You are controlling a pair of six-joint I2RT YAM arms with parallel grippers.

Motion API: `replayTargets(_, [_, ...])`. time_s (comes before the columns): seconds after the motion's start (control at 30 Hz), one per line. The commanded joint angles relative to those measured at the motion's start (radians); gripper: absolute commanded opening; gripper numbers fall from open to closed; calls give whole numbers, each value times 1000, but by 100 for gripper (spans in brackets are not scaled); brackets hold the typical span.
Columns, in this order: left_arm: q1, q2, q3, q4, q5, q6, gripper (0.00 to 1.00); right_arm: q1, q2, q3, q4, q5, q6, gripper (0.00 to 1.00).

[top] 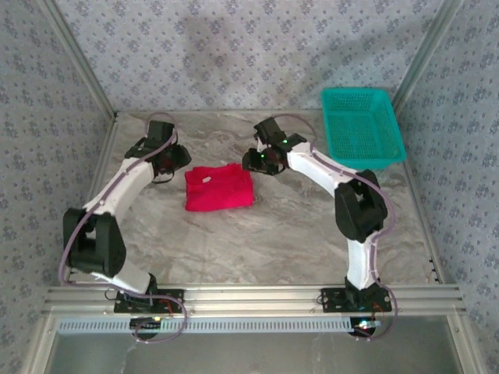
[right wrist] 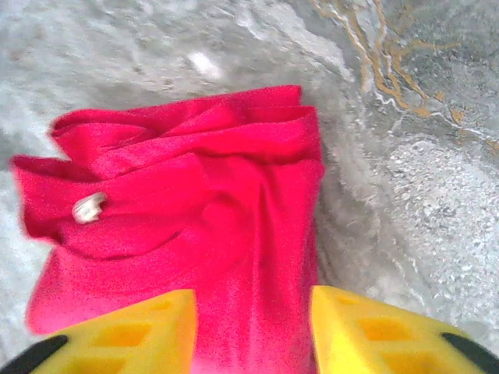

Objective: Fold the inside-out t-shirt

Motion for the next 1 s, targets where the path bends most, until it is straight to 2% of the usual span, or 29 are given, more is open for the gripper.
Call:
replayTargets(0.0, [-46, -29, -121, 96, 123, -154, 35, 17, -17, -83, 110, -84, 106, 30])
replayTargets(0.07, [-55, -7, -212, 262, 233, -254, 34, 27, 8, -93, 161, -133, 147, 26])
replayTargets(0.17, [-57, 89, -265, 401, 319, -315, 34, 39, 74, -87, 213, -183, 194, 26])
replayTargets(0.3, [-21, 237, -271, 378, 307, -283, 31, 35, 196, -81, 193, -160, 226, 23])
replayTargets(0.5, [95, 358, -216, 271, 262, -188, 31, 27, 305, -51, 195, -88, 252, 23])
replayTargets(0.6, [123, 435, -89, 214, 217, -133, 35, 30, 368, 50, 222, -32, 241, 24])
replayTargets(0.67, [139, 525, 53, 160, 199, -93, 36, 24, 444, 169, 233, -11, 228, 24])
replayTargets(0.8, [178, 727, 365, 65, 195, -46, 38, -7, 642, 511, 207, 1, 206, 25])
replayTargets(0.97, [250, 920, 723, -32, 257, -32, 41, -65, 898, 972, 160, -46, 236, 30])
